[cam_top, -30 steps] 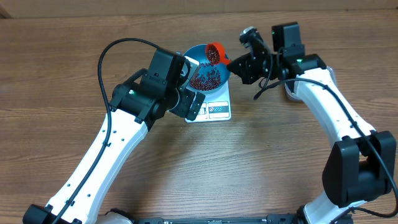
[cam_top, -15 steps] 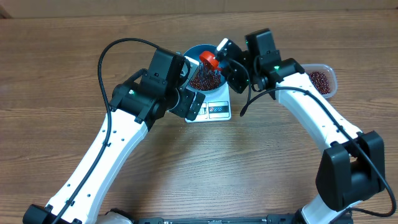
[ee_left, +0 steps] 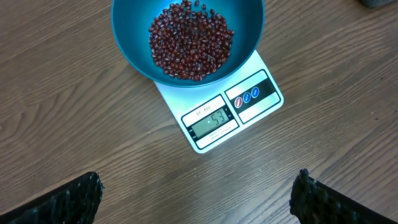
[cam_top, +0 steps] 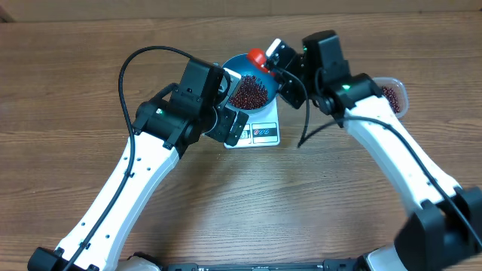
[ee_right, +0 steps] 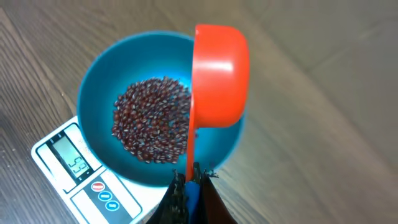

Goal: Scoop item into bowl and weigh 150g on scale
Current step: 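Return the empty scoop to the bean tub with the right gripper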

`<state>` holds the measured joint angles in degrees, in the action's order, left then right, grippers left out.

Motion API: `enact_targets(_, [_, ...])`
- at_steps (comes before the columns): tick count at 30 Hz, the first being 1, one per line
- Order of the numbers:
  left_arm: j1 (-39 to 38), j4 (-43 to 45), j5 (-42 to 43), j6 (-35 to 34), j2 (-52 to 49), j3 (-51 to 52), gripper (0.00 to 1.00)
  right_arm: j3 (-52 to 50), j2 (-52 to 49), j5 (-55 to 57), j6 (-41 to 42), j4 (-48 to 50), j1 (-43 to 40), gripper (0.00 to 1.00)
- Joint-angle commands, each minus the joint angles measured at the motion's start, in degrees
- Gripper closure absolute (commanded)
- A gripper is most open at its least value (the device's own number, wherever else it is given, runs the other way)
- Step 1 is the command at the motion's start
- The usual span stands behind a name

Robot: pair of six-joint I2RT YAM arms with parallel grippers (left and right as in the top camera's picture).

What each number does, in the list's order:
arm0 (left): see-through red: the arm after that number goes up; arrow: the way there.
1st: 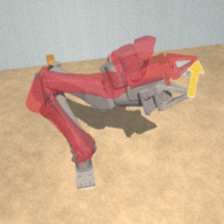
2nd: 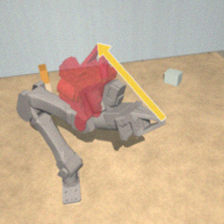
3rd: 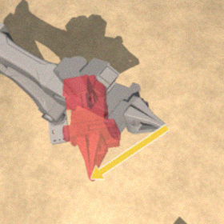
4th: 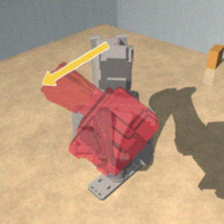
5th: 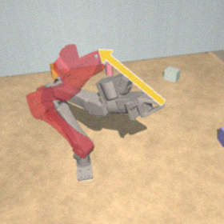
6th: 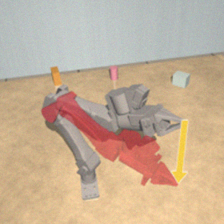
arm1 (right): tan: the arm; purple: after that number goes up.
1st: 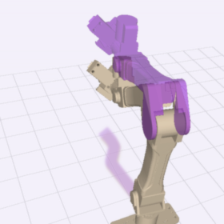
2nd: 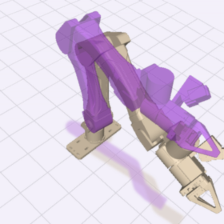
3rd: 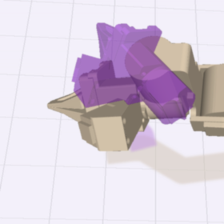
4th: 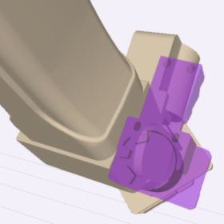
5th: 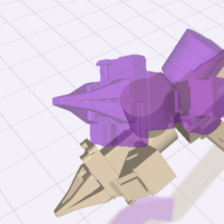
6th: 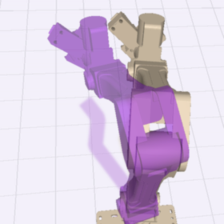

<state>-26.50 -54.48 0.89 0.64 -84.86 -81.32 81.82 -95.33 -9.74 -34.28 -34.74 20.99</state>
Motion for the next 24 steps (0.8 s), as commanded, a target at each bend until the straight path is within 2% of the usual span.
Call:
enact_targets(1, [0.2,0.1,0.6,1.1,0.1,-0.9,0.0,1.7,4.0,4.5,2.8,-1.2,-0.2,0.96])
enact_targets(7, [0.2,0.1,0.6,1.1,0.1,-0.9,0.0,1.7,4.6,14.2,9.4,-7.6,-2.2,0.96])
enact_targets(15, [0.2,0.1,0.6,1.1,0.1,-0.9,0.0,1.7,4.6,24.2,19.8,-14.0,-9.4,0.96])
enact_targets(24, [0.2,0.1,0.6,1.1,0.1,-0.9,0.0,0.6,4.6,25.1,20.0,-19.7,-18.3,0.96])
